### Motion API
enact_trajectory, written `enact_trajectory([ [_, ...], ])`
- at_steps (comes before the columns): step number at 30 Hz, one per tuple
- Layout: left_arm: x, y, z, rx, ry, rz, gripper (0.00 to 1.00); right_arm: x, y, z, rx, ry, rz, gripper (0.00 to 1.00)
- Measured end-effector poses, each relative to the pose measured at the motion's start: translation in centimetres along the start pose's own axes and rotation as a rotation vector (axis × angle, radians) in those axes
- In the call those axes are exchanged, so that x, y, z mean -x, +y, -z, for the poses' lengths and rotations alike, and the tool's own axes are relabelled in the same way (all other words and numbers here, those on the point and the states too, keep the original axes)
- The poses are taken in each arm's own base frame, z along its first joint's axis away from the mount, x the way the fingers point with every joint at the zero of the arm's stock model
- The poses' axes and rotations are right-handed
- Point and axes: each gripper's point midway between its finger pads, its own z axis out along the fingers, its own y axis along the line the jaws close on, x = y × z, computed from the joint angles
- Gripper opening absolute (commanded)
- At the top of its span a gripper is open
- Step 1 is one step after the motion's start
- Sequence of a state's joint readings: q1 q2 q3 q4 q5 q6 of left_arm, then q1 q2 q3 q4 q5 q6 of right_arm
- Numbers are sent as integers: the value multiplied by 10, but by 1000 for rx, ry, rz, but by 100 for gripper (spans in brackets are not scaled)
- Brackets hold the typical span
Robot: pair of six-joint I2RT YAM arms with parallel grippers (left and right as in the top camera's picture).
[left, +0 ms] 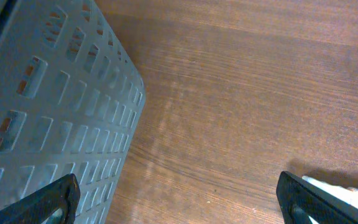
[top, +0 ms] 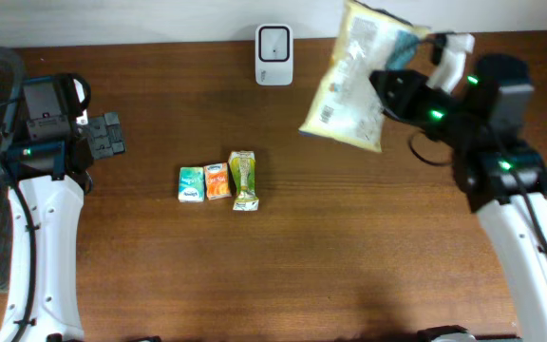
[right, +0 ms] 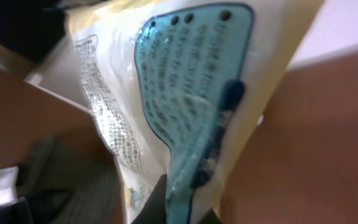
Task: Scan the item barcode
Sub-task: 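Hold the snack bag in front of the white scanner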
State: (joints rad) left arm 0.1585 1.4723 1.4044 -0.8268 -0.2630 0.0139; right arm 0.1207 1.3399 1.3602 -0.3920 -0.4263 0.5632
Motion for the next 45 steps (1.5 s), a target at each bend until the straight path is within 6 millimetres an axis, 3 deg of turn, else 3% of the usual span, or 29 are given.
enact_trajectory([
  [2,0,0,0,0,0,0,99,13,24,-18,-57,-63,135,4],
  [5,0,0,0,0,0,0,99,27,43,-48,-166,-170,324,4],
  [8,0,0,0,0,0,0,99,33,53,-91,-279,-287,555,4],
  [14,0,0,0,0,0,0,99,9,43,-176,-501,-402,1026,4],
  [21,0,0,0,0,-1,0,99,-16,18,-230,-663,-491,1449,4],
  [29,0,0,0,0,-1,0,99,-59,-10,-274,-636,-433,1791,4],
  [39,0,0,0,0,-1,0,99,-57,25,-293,-444,-452,1859,4],
  [45,0,0,0,0,-1,0,99,-64,28,-298,-358,-445,1891,4],
])
